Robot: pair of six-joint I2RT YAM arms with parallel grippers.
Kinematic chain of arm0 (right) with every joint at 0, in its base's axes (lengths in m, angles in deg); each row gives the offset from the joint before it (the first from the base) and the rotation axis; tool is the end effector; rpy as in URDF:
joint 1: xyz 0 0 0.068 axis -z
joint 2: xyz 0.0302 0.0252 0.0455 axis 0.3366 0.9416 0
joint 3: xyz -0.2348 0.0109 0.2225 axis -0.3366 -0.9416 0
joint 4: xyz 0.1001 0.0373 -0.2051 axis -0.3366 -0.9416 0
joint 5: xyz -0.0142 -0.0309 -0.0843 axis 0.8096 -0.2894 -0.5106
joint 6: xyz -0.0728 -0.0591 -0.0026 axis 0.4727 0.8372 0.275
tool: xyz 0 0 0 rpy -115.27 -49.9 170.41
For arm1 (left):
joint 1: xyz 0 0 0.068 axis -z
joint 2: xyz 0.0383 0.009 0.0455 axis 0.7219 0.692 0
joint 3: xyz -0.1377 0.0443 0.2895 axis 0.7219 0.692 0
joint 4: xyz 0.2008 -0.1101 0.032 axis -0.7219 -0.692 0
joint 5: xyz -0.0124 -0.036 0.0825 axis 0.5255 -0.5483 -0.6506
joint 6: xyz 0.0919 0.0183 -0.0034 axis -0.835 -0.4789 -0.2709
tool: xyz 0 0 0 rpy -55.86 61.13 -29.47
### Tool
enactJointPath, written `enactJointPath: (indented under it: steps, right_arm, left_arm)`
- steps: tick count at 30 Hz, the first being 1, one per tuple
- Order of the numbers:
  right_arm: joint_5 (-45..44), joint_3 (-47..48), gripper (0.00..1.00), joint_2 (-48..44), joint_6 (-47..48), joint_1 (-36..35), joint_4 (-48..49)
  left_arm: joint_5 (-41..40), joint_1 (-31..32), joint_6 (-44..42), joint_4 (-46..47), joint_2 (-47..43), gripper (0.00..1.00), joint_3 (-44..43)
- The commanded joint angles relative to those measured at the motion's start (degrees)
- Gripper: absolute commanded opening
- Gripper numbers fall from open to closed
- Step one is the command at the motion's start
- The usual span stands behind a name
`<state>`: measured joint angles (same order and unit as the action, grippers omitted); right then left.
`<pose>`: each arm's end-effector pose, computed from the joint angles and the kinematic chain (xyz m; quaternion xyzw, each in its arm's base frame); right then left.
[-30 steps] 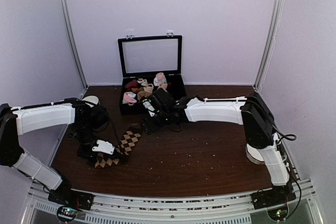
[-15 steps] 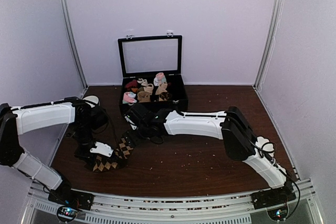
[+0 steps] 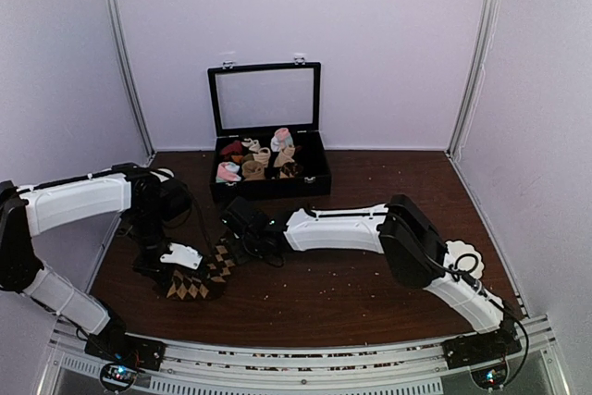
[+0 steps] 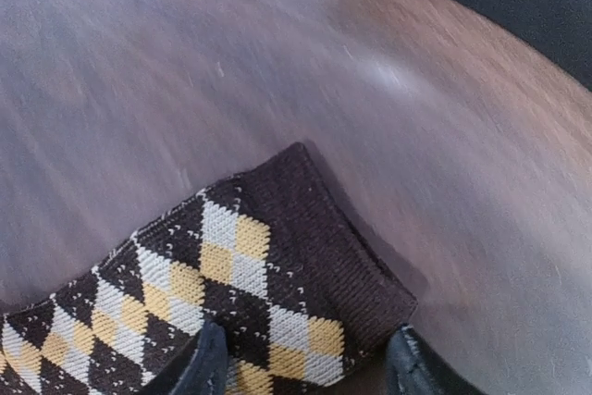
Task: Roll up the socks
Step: Pick up the sock from the center of the board, then flatten out the sock at the center of the board.
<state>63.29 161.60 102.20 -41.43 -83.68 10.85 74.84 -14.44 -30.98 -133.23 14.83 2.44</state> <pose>0.2751 0.5373 0.1304 -0.3235 0.8815 0.1787 0.2938 0.1305 -0.0908 0.2365 -0.6725 -0.7321 0.0675 0.0851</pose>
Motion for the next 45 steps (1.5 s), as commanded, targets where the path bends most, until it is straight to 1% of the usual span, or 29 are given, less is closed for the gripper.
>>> enactJointPath:
  steps: [1, 6, 8, 11, 13, 14, 15, 16, 17, 18, 21, 24, 26, 27, 28, 29, 30, 31, 32, 33, 34, 35, 36, 37, 39, 41, 42, 45]
  right_arm:
    - [-5.57, -17.07, 0.55, -5.80, -2.65, -1.07, -1.50]
    - [-6.73, -38.33, 0.45, -19.30, -6.06, -0.46, 9.23]
    - [-4.66, -45.43, 0.39, -24.73, -8.56, 0.04, 14.70]
    - [-0.70, -54.81, 0.23, -30.16, -12.61, 0.95, 25.18]
    - [3.11, -59.96, 0.18, -32.47, -15.52, 2.13, 33.90]
    - [4.44, -61.61, 0.15, -33.22, -16.68, 2.70, 37.09]
    - [5.39, -62.57, 0.12, -33.79, -17.40, 3.22, 39.49]
    - [6.01, -63.00, 0.10, -34.26, -17.74, 3.59, 40.38]
    - [6.48, -63.14, 0.07, -34.85, -17.62, 3.92, 41.07]
    - [6.47, -63.26, 0.05, -35.61, -17.24, 4.13, 41.50]
    - [5.51, -63.72, 0.03, -38.94, -15.00, 5.01, 42.28]
    - [5.34, -63.83, 0.00, -42.87, -12.19, 6.94, 42.73]
    - [7.00, -64.70, 0.00, -45.89, -10.63, 9.09, 45.17]
    - [7.72, -64.45, 0.00, -47.31, -9.97, 10.18, 45.45]
    - [8.44, -63.67, 0.00, -48.49, -9.00, 11.15, 44.76]
    - [8.95, -62.43, 0.00, -49.54, -7.33, 11.90, 43.22]
    - [8.97, -61.02, 0.00, -50.49, -5.26, 12.37, 41.20]
    - [8.72, -59.57, 0.00, -51.29, -2.54, 12.65, 39.13]
    - [8.26, -58.61, 0.00, -52.55, 0.39, 12.78, 37.77]
    - [8.05, -58.17, 0.00, -53.43, 3.29, 12.80, 37.72]
    - [7.50, -57.28, 0.00, -54.04, 6.35, 12.77, 36.99]
    - [6.92, -56.13, 0.00, -54.32, 9.13, 12.85, 35.44]
    - [6.80, -55.28, 0.00, -54.43, 11.71, 12.89, 34.09]
    - [6.82, -54.57, 0.00, -54.53, 14.81, 12.77, 33.17]
    - [6.45, -53.61, 0.00, -54.16, 18.20, 11.95, 30.78]
    - [5.87, -54.50, 0.00, -53.78, 20.54, 10.16, 29.28]
    - [5.79, -56.03, 0.00, -53.56, 21.31, 9.01, 28.85]
    - [5.45, -60.88, 0.00, -53.00, 21.19, 5.27, 28.61]
  left_arm:
    - [1.13, -0.23, -0.37, 0.73, 0.43, 0.08, -1.86]
    - [-3.14, -0.26, 2.11, 7.95, 3.29, 0.10, -3.51]
    - [-3.39, -0.16, 3.25, 11.38, 5.78, 0.10, -4.96]
    - [-3.10, 1.10, 5.24, 15.74, 10.56, 0.10, -7.54]
    - [-2.66, 2.41, 6.23, 17.36, 13.80, 0.11, -8.85]
    - [-1.95, 3.05, 6.59, 17.41, 15.37, 0.15, -9.47]
    - [-1.32, 3.69, 7.17, 17.41, 16.67, 0.19, -9.93]
    - [-0.89, 4.40, 7.69, 17.43, 17.88, 0.25, -10.11]
    - [-0.76, 4.78, 8.10, 17.33, 18.78, 0.35, -10.15]
    - [-0.75, 4.95, 8.52, 17.33, 19.31, 0.42, -10.25]
    - [-0.91, 4.93, 9.77, 17.62, 18.57, 0.46, -11.20]
    - [-1.26, 4.00, 11.81, 20.32, 13.81, 0.49, -13.29]
    - [-1.97, 2.89, 13.05, 20.82, 11.09, 0.51, -16.78]
    - [-3.22, 2.43, 13.81, 20.83, 10.02, 0.61, -18.92]
    - [-4.75, 1.89, 14.39, 20.88, 9.22, 0.93, -21.15]
    - [-7.08, 1.43, 15.03, 21.40, 8.41, 0.97, -23.07]
    - [-9.39, 0.65, 15.76, 21.86, 7.65, 0.98, -24.94]
    - [-10.03, -0.89, 17.23, 22.43, 6.91, 0.98, -26.97]
    - [-9.09, -3.41, 20.21, 24.34, 5.56, 0.98, -28.34]
    - [-8.20, -7.31, 23.94, 26.54, 4.24, 0.98, -29.24]
    - [-5.16, -11.52, 27.19, 28.17, 2.76, 0.98, -29.78]
    - [1.69, -17.67, 29.28, 28.28, 1.88, 0.98, -30.56]
    - [5.71, -21.14, 30.11, 28.06, 1.43, 0.98, -31.12]
    - [7.37, -22.85, 30.05, 27.48, 1.29, 0.98, -31.52]
    - [9.49, -23.32, 26.55, 26.15, 0.17, 0.98, -30.71]
    - [11.65, -23.39, 24.73, 28.56, -2.63, 0.98, -25.75]
    - [13.37, -23.34, 23.91, 30.10, -4.06, 0.98, -23.53]
    - [18.32, -23.17, 21.78, 30.46, -5.75, 0.98, -19.73]
